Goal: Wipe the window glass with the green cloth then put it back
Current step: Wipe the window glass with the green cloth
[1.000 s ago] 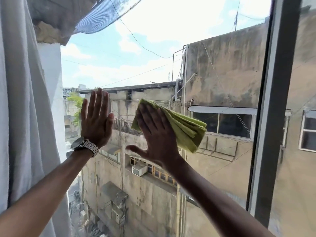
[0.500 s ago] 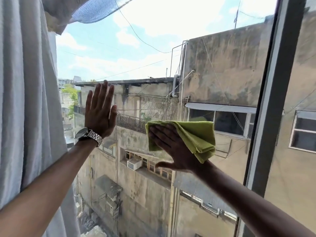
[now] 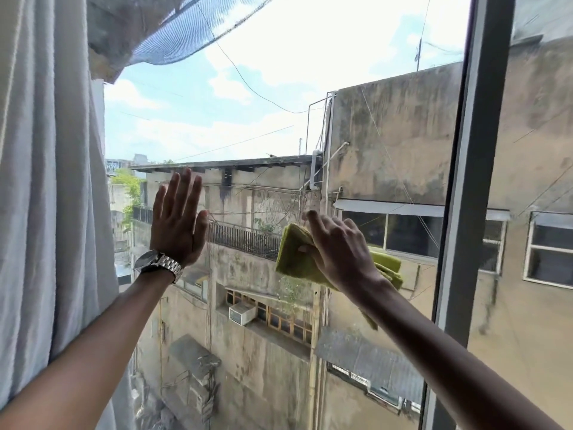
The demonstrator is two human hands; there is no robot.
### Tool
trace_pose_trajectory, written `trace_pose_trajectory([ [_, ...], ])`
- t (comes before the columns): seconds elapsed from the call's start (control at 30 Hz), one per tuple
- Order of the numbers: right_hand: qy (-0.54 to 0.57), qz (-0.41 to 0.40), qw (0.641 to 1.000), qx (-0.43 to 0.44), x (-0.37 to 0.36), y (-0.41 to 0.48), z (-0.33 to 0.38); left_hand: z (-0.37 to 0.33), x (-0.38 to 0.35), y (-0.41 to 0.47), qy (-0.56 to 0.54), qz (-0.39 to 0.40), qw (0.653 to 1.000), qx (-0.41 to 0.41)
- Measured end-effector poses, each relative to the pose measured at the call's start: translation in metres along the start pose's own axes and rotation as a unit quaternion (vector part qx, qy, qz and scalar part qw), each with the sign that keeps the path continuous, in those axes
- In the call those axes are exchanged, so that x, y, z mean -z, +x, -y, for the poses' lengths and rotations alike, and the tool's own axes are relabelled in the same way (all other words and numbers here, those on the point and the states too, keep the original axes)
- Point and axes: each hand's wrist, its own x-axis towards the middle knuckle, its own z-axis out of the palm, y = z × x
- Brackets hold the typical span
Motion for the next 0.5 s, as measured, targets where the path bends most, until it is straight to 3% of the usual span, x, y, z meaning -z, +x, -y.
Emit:
trace_pose_trajectory([
  [0.13, 0.060, -0.002, 0.994, -0.092, 0.010, -0.015, -0.002, 0.001, 0.001, 0.000, 0.002, 0.005, 1.000, 0.003],
  [0.27, 0.062, -0.191, 0.959, -0.199, 0.041, -0.025, -0.029, -0.003, 0.003, -0.001, 0.005, 0.021, 1.000, 0.012],
  [0.37, 0.049, -0.293, 0.936, -0.189, 0.042, -0.022, -0.027, -0.008, 0.009, -0.001, 0.024, 0.045, 0.998, 0.024],
  [0.4, 0.053, -0.268, 0.946, -0.172, 0.035, -0.020, -0.019, -0.011, 0.011, -0.001, 0.032, 0.053, 0.998, 0.028],
  [0.5, 0.029, -0.095, 0.989, -0.106, -0.003, -0.032, 0.010, -0.014, 0.018, 0.000, 0.046, 0.074, 0.996, 0.035],
])
